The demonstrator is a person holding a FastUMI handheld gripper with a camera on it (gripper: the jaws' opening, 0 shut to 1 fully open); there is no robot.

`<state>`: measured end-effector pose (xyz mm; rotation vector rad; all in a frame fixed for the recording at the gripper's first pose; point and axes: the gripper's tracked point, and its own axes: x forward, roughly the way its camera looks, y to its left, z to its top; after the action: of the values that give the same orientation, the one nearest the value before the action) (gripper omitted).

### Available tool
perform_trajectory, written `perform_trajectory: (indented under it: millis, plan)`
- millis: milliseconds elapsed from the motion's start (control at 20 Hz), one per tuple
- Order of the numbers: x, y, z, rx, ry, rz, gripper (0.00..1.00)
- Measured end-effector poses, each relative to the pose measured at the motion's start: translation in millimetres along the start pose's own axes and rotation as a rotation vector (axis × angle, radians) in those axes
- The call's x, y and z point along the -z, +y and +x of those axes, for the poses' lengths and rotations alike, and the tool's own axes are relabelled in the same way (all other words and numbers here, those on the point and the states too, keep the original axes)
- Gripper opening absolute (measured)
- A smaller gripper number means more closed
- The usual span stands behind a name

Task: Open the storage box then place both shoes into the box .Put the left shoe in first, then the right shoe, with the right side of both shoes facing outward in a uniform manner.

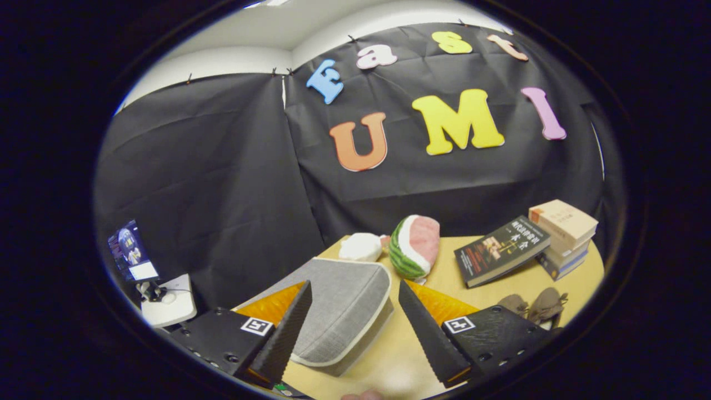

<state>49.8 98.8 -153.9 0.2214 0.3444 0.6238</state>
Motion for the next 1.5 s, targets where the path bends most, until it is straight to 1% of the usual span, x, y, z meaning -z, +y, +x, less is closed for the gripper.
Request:
perform_trajectory:
  millis: [200, 350, 650, 900, 1200, 1300, 1400, 1500]
  plan:
    - [31, -5, 17, -0.051, 0.062, 0.101, 0.96]
    - [51, -7, 26, -0.07, 0.1, 0.153, 0.96]
    - [80, 0, 41, -0.135, 0.164, 0.308, 0.96]
    - [88, 12, 46, -0.18, 0.191, 0.479, 0.96]
    - [91, 24, 45, -0.221, 0.228, 0.572, 0.96]
    - [84, 28, 53, -0.232, 0.234, 0.615, 0.95]
    - [73, 24, 52, -0.214, 0.226, 0.634, 0.92]
    - [61, 15, 44, -0.195, 0.201, 0.626, 0.81]
